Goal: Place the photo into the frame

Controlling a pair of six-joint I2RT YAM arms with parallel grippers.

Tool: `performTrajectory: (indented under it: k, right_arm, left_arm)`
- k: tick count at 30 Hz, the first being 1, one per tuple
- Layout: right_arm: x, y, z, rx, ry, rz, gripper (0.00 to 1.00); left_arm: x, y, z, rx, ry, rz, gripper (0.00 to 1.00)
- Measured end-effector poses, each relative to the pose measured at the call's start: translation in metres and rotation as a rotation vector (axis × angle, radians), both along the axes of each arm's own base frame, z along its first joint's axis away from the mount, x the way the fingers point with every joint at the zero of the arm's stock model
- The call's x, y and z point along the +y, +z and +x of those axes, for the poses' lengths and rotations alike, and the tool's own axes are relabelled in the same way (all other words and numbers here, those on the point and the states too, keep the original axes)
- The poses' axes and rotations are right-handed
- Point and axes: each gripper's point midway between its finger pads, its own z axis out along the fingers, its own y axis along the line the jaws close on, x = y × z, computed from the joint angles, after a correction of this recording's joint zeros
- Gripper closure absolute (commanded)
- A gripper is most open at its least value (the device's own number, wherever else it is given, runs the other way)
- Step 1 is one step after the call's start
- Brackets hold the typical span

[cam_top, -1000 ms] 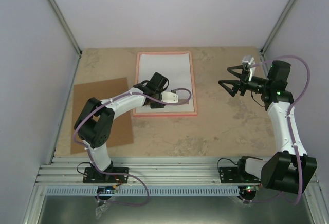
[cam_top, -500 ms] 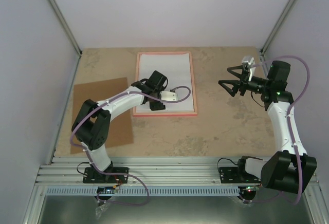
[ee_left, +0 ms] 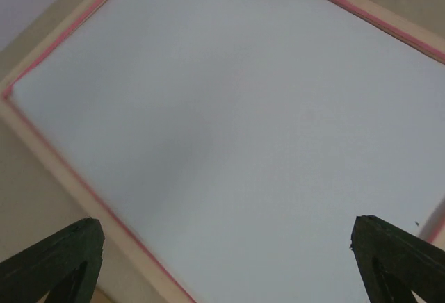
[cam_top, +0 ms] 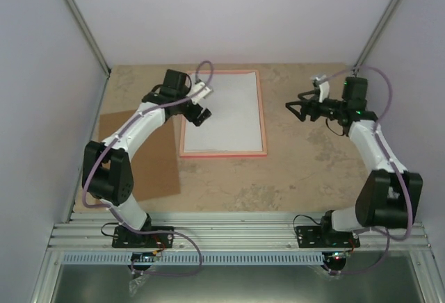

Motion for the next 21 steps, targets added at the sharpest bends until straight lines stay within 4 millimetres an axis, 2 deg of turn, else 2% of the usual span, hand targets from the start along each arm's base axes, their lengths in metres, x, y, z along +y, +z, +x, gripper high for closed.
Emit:
performTrajectory:
  k: [2,5,7,9,15,21]
  right_arm:
    - [0.011,-0.017,0.013,0.053,0.004,-0.016,0.19]
    - [0.024,-0.041,0.035,0.131,0.000,-0.033,0.26]
    - [0.031,-0.056,0.053,0.181,-0.014,-0.044,0.27]
    - [0.041,-0.070,0.070,0.227,-0.022,-0.047,0.33]
    - [0.066,-0.120,0.095,0.372,-0.030,-0.035,0.48]
    - [0.080,-0.171,0.118,0.488,-0.050,-0.027,0.53]
  left_arm:
    - [0.018,0.003,0.013,0.023,0.114,-0.057,0.01]
    - [0.031,-0.003,0.023,0.080,0.242,-0.125,0.04]
    - [0.040,-0.014,0.031,0.135,0.324,-0.167,0.09]
    - [0.054,-0.029,0.043,0.193,0.413,-0.212,0.16]
    - [0.103,-0.079,0.076,0.328,0.635,-0.289,0.33]
    - [0.111,-0.109,0.091,0.392,0.707,-0.318,0.42]
